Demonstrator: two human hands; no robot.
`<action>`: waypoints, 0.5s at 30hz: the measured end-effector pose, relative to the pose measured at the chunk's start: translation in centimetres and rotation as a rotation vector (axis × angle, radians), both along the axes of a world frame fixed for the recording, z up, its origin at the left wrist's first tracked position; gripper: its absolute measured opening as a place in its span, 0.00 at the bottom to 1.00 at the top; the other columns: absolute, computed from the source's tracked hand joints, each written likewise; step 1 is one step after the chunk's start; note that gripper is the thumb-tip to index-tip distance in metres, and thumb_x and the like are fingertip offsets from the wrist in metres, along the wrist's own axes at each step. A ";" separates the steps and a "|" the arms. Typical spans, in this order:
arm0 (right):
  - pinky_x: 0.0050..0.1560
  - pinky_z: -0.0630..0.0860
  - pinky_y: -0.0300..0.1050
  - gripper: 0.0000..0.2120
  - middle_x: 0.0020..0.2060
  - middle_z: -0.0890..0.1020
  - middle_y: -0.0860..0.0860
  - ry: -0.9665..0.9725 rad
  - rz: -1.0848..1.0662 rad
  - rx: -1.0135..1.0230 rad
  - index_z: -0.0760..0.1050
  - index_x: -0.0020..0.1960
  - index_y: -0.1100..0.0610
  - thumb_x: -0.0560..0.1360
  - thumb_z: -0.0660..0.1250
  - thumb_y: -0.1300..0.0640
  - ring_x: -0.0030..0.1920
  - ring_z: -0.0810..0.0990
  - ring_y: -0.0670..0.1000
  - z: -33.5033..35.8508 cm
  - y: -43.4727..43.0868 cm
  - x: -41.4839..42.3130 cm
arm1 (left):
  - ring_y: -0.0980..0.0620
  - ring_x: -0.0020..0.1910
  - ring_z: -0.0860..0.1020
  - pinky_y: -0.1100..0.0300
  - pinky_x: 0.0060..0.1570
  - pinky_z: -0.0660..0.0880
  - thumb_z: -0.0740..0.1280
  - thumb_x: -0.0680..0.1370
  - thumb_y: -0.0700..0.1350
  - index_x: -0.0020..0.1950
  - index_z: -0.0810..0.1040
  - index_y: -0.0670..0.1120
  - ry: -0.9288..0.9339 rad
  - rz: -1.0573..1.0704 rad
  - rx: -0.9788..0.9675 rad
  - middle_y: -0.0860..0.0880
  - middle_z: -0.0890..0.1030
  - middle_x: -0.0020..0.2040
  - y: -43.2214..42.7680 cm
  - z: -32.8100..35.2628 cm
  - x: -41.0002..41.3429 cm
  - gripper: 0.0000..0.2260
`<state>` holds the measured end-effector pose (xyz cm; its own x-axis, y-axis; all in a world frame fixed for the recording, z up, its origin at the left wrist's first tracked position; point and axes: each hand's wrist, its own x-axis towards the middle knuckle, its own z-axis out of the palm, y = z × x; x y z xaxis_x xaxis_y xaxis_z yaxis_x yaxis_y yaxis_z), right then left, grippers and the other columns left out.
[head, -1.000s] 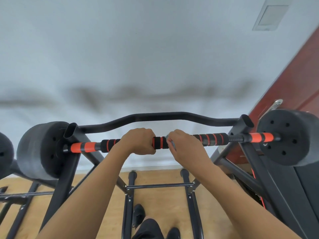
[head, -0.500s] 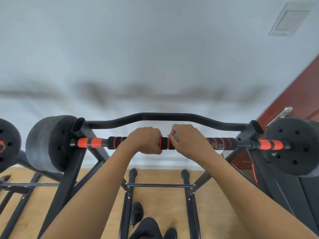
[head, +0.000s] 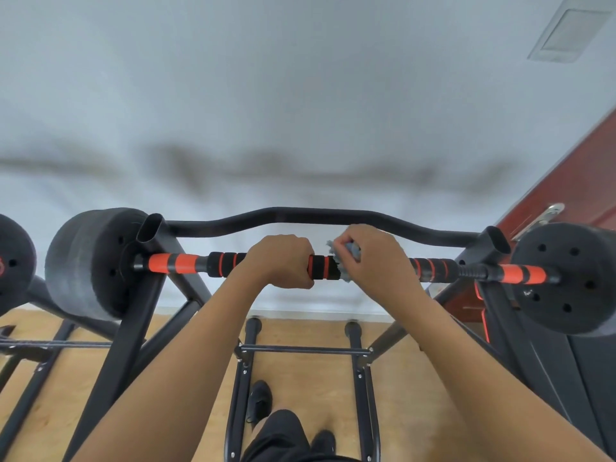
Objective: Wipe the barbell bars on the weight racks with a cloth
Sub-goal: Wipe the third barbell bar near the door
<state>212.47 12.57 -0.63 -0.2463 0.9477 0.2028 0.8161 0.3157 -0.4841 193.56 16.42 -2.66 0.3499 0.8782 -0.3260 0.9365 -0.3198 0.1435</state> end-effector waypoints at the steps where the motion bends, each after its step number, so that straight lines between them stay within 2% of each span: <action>1: 0.48 0.80 0.48 0.08 0.40 0.79 0.43 -0.054 0.001 -0.026 0.76 0.46 0.49 0.80 0.65 0.46 0.41 0.79 0.46 0.2 1.1 -0.4 | 0.54 0.34 0.78 0.60 0.35 0.73 0.74 0.72 0.52 0.43 0.75 0.54 0.000 -0.001 -0.008 0.52 0.79 0.35 0.0 0.0 0.0 0.09; 4: 0.48 0.81 0.51 0.06 0.40 0.78 0.45 -0.253 0.010 -0.083 0.75 0.48 0.49 0.80 0.63 0.48 0.41 0.79 0.48 -0.2 1.4 -1.7 | 0.53 0.32 0.79 0.60 0.34 0.73 0.74 0.73 0.50 0.43 0.76 0.53 -0.030 0.006 -0.113 0.51 0.81 0.34 0.4 0.3 -0.1 0.07; 6: 0.46 0.81 0.51 0.04 0.42 0.78 0.47 -0.325 0.029 -0.059 0.73 0.51 0.51 0.80 0.63 0.51 0.40 0.79 0.51 -0.5 0.6 -1.8 | 0.53 0.29 0.79 0.60 0.34 0.75 0.75 0.74 0.48 0.43 0.78 0.52 -0.091 0.017 -0.256 0.50 0.81 0.33 1.0 0.7 0.0 0.07; 8: 0.45 0.81 0.52 0.04 0.43 0.78 0.49 -0.298 0.059 -0.034 0.72 0.52 0.52 0.81 0.62 0.52 0.40 0.79 0.52 -0.9 -0.5 -1.6 | 0.51 0.29 0.78 0.58 0.36 0.77 0.77 0.75 0.46 0.45 0.80 0.48 -0.166 0.032 -0.454 0.48 0.81 0.33 1.9 1.1 -0.2 0.06; 11: 0.42 0.81 0.51 0.05 0.43 0.78 0.49 -0.262 0.104 -0.012 0.72 0.52 0.52 0.82 0.60 0.51 0.39 0.79 0.51 -1.2 -2.3 -1.2 | 0.49 0.30 0.75 0.55 0.39 0.76 0.77 0.75 0.46 0.43 0.80 0.45 -0.196 0.035 -0.721 0.46 0.79 0.34 3.0 1.7 -0.5 0.08; 13: 0.42 0.81 0.50 0.05 0.43 0.79 0.47 -0.217 0.113 -0.027 0.72 0.52 0.51 0.82 0.61 0.51 0.40 0.79 0.50 -1.0 -2.8 -0.9 | 0.49 0.30 0.75 0.54 0.41 0.76 0.78 0.75 0.49 0.43 0.81 0.46 -0.206 0.022 -0.785 0.45 0.79 0.35 3.1 2.0 -0.5 0.10; 15: 0.45 0.81 0.47 0.04 0.43 0.80 0.46 -0.163 0.099 -0.074 0.74 0.51 0.50 0.82 0.63 0.50 0.42 0.79 0.48 -0.5 -2.0 -0.5 | 0.50 0.31 0.78 0.55 0.43 0.79 0.79 0.74 0.56 0.45 0.82 0.47 -0.243 -0.001 -0.709 0.46 0.83 0.37 2.6 2.2 -0.5 0.14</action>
<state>211.95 10.58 -1.09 -0.3631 0.9280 0.0835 0.8522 0.3670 -0.3730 193.05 18.98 -0.49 0.4845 0.4858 -0.7275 0.8521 -0.0740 0.5181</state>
